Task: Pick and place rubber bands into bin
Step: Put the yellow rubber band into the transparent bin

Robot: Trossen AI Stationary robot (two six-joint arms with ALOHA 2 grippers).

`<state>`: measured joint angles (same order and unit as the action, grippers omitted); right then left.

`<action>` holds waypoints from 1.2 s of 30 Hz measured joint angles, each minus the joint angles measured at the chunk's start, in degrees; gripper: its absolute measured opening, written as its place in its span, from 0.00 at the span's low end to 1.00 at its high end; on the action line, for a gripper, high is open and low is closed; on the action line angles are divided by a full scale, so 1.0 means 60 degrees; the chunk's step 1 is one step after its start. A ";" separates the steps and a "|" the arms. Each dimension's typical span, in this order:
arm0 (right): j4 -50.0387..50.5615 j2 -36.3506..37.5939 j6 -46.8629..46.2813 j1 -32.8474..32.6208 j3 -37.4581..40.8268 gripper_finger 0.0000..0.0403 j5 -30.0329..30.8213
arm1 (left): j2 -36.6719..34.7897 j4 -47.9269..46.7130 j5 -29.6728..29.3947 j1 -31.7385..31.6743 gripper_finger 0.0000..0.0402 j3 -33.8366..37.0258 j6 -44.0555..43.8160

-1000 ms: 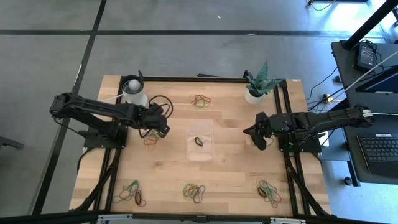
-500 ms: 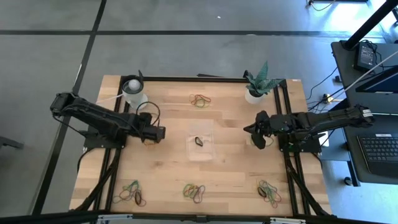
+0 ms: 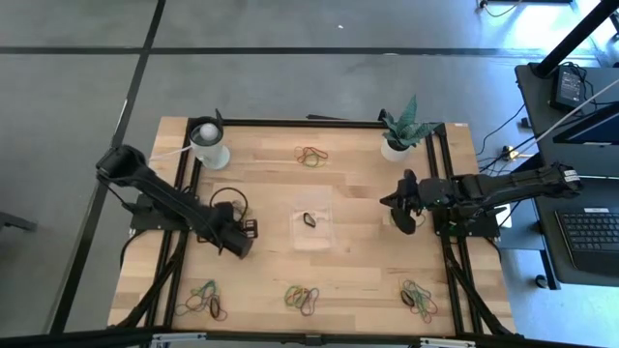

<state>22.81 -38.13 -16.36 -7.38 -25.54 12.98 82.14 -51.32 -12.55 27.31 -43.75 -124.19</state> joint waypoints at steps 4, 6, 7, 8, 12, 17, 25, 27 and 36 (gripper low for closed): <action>-0.0007 0.0000 0.0281 0.0000 0.0000 0.04 0.0002 | 0.0274 -0.0384 -0.0006 -0.0025 0.13 0.0000 0.0925; -0.0016 0.0000 0.0280 0.0000 0.0000 0.04 0.0002 | 0.0332 -0.0441 -0.0060 -0.0090 0.13 0.0000 0.1255; -0.0028 0.0000 0.0278 0.0000 0.0000 0.04 0.0002 | 0.0342 -0.0448 -0.0107 -0.0141 0.13 0.0000 0.1361; -0.0029 0.0000 0.0275 0.0000 0.0000 0.04 0.0002 | 0.0351 -0.0451 -0.0150 -0.0182 0.13 0.0000 0.1418; -0.0038 0.0000 0.0265 0.0000 0.0000 0.04 0.0002 | 0.0391 -0.0453 -0.0273 -0.0480 0.13 0.0000 0.2194; -0.0058 0.0000 -0.0397 0.0000 0.0000 0.04 0.0074 | 0.0428 -0.0342 -0.0141 -0.1032 0.13 0.0000 0.4027; -0.0256 0.0000 -0.0586 0.0003 0.0000 0.04 0.0085 | 0.0464 0.0794 0.0958 -0.1824 0.13 0.0271 0.6091; -0.0375 0.0000 -0.0651 0.0000 0.0000 0.04 0.0088 | 0.0464 0.0953 0.1146 -0.1882 0.13 0.0462 0.6140; -0.0408 0.0004 -0.0788 0.0000 0.0000 0.04 0.0406 | 0.0395 0.1540 0.1591 -0.1883 0.13 0.1188 0.5987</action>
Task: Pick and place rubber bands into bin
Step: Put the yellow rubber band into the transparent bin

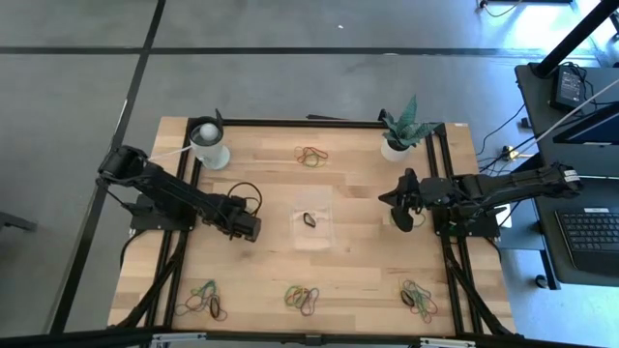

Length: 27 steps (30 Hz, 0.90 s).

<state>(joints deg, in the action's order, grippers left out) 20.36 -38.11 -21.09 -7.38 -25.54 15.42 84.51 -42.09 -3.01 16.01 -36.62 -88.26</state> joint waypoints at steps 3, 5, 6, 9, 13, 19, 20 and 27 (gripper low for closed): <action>0.0000 0.0000 -0.0012 0.0000 0.0000 0.04 0.0001 | 0.0007 0.0044 0.0022 0.0000 0.09 -0.0023 0.0503; 0.0000 0.0000 -0.0008 0.0000 0.0000 0.04 0.0004 | 0.0032 -0.0026 0.0039 0.0000 0.05 -0.0096 0.0675; 0.0000 0.0000 0.0002 0.0000 0.0000 0.04 0.0004 | 0.0039 -0.0080 0.0052 0.0000 0.03 -0.0140 0.0681; 0.0000 0.0000 0.0054 0.0000 0.0000 0.04 0.0004 | 0.0069 -0.0260 0.0119 0.0000 0.01 -0.0285 0.0694; 0.0004 0.0000 0.0076 0.0000 0.0000 0.04 0.0012 | 0.0008 -0.1057 0.0782 0.0032 0.01 -0.0793 0.0899; 0.0007 -0.0004 0.0335 0.0004 0.0000 0.04 0.0051 | -0.0412 -0.2318 0.0925 0.0026 0.01 -0.1980 0.1344; 0.0003 -0.0003 0.0337 0.0004 -0.0003 0.04 0.0098 | -0.0477 -0.2546 0.0927 0.0029 0.01 -0.2238 0.1437; 0.0007 -0.0004 0.0397 0.0004 -0.0002 0.04 0.0113 | -0.0721 -0.4330 0.0254 0.0015 0.00 -0.3883 0.1930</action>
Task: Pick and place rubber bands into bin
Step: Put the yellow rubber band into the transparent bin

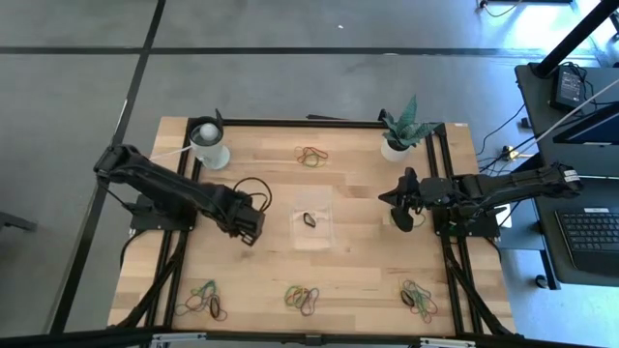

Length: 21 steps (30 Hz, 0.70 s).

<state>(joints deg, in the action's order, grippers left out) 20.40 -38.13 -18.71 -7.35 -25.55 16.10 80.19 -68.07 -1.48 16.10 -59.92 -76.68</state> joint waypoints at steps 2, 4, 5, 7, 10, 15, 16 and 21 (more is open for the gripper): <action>-0.0004 0.0000 0.0169 0.0000 -0.0001 0.04 0.0000 | -0.0023 -0.0563 -0.0278 -0.0012 0.00 -0.0457 0.0179; -0.0004 0.0000 0.0202 0.0000 0.0002 0.04 -0.0004 | -0.0023 -0.1081 -0.0531 -0.0051 0.00 -0.0913 0.0395; -0.0003 0.0000 0.0202 0.0000 0.0002 0.04 -0.0001 | -0.0022 -0.1353 -0.0652 -0.0073 0.00 -0.1143 0.0518; -0.0004 0.0000 0.0202 0.0000 0.0002 0.04 -0.0004 | -0.0030 -0.1903 -0.0903 -0.0163 0.00 -0.1557 0.0690; -0.0004 0.0000 0.0202 0.0000 0.0002 0.04 -0.0004 | -0.0033 -0.2644 -0.1258 -0.0372 0.00 -0.2135 0.1015; -0.0003 0.0000 0.0170 0.0000 0.0000 0.04 -0.0007 | -0.0033 -0.3545 -0.1587 -0.0798 0.00 -0.2967 0.1697; -0.0007 0.0000 0.0170 0.0000 0.0002 0.04 -0.0007 | -0.0033 -0.3611 -0.1632 -0.0880 0.00 -0.3127 0.1853; -0.0004 0.0000 0.0155 0.0000 0.0002 0.04 -0.0007 | -0.0033 -0.3658 -0.1870 -0.1297 0.00 -0.3724 0.2644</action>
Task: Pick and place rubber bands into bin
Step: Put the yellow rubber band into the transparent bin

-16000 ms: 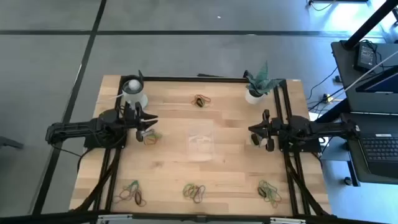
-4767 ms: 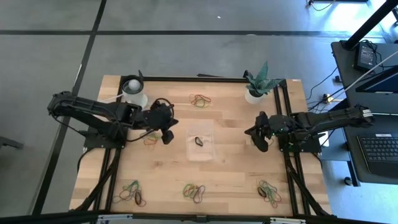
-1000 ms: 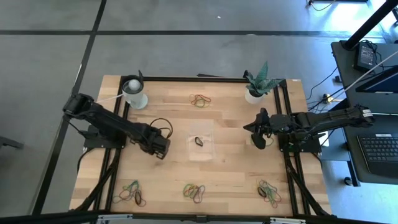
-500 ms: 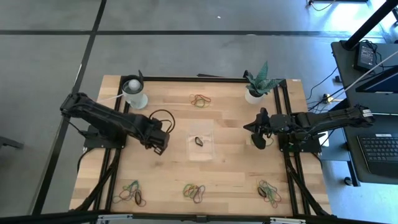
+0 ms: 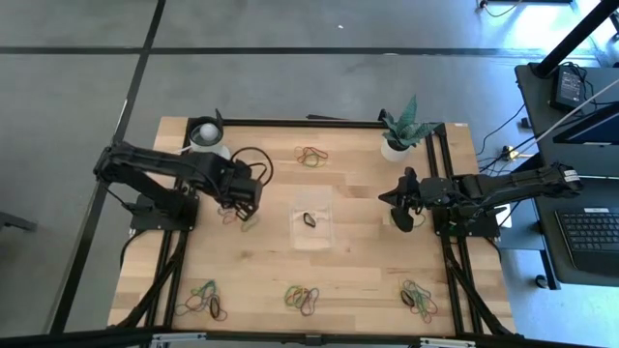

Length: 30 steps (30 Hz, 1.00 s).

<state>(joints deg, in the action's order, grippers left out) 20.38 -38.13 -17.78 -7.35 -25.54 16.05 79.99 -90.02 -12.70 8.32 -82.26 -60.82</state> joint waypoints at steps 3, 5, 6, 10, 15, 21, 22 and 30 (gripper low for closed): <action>-0.0004 0.0000 -0.0004 0.0000 -0.0002 0.04 0.0000 | 0.0000 -0.0002 -0.0108 -0.0216 0.00 -0.0311 0.0395; -0.0004 0.0000 -0.0007 0.0000 -0.0001 0.04 -0.0002 | 0.0000 -0.0004 -0.0196 -0.0329 0.00 -0.0506 0.0653; -0.0004 0.0000 -0.0015 0.0000 -0.0002 0.04 -0.0001 | 0.0000 -0.0004 -0.0220 -0.0385 0.00 -0.0601 0.0786; -0.0004 0.0000 -0.0254 0.0000 -0.0001 0.04 -0.0006 | 0.0000 -0.0004 -0.0231 -0.0572 0.00 -0.0995 0.1343; -0.0014 0.0000 -0.0277 -0.0002 -0.0002 0.04 -0.0004 | 0.0000 -0.0001 -0.0374 -0.0729 0.00 -0.1347 0.1803; -0.0356 0.0000 -0.0274 -0.0002 -0.0004 0.04 -0.0007 | 0.0000 0.0000 -0.0479 -0.0731 0.00 -0.1464 0.2099; -0.0403 0.0000 -0.0270 -0.0003 -0.0004 0.04 -0.0007 | 0.0000 0.0000 -0.0479 -0.0729 0.00 -0.1464 0.2099; -0.0496 0.0000 -0.0280 0.0000 -0.0004 0.04 -0.0007 | 0.0000 0.0000 -0.0468 -0.0554 0.00 -0.1268 0.1692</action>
<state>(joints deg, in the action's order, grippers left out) 17.41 -38.13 -19.46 -7.35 -25.56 16.01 79.99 -90.02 -15.51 5.00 -89.87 -50.67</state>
